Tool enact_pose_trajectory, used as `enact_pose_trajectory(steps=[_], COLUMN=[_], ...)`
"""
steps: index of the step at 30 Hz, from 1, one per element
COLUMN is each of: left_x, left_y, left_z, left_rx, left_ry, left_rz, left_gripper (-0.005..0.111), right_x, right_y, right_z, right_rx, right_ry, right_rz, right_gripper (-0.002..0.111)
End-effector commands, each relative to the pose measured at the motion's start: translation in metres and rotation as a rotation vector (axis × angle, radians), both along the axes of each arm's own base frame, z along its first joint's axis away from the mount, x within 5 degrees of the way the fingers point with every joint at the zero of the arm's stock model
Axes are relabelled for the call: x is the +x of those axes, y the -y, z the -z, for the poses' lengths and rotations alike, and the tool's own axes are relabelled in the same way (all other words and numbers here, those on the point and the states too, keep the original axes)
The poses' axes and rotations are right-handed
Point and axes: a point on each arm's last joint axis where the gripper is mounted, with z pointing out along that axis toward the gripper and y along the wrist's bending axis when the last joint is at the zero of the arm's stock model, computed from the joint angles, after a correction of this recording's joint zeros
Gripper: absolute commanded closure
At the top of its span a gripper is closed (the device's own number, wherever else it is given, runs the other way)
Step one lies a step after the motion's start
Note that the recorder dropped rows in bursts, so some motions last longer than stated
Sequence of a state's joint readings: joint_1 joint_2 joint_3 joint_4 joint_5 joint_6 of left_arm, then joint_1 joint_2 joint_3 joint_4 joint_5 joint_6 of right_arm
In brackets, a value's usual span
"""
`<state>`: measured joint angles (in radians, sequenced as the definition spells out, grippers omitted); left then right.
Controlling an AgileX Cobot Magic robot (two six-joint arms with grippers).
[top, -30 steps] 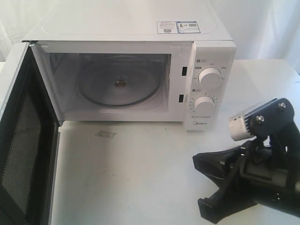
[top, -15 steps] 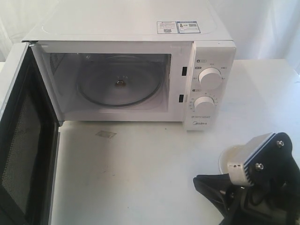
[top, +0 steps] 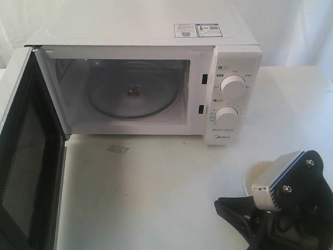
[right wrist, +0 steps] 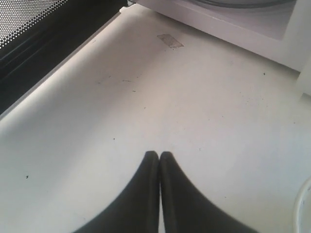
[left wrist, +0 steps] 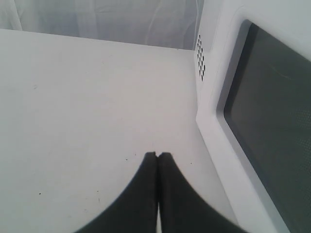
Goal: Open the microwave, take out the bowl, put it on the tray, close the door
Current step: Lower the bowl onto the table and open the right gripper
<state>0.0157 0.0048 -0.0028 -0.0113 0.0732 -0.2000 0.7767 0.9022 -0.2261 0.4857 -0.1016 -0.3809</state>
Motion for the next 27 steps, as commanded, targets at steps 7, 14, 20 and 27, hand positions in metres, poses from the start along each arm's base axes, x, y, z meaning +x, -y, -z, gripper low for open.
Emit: enact_pose_trajectory(steps=[7, 14, 20, 27], left_x=[0.0, 0.0, 0.0, 0.0], left_y=[0.0002, 0.0002, 0.0002, 0.0002], left_z=[-0.0002, -0.0002, -0.0002, -0.0002], left_rx=[-0.021, -0.021, -0.021, -0.021], left_ry=[0.012, 0.012, 0.012, 0.012], left_rz=[-0.002, -0.002, -0.002, -0.002], left_gripper=[0.107, 0.107, 0.107, 0.107], right_x=[-0.0012, -0.004, -0.004, -0.0035], right_y=[0.0008, 0.0007, 0.0007, 0.0007], right_z=[0.0009, 0.0045, 0.0044, 0.0039], right_rx=[0.03, 0.057, 0.094, 0.097], right_ry=[-0.027, -0.112, -0.144, -0.138], right_rz=[0.019, 0.04, 0.069, 0.071], right_gripper=[0.108, 0.108, 0.108, 0.108])
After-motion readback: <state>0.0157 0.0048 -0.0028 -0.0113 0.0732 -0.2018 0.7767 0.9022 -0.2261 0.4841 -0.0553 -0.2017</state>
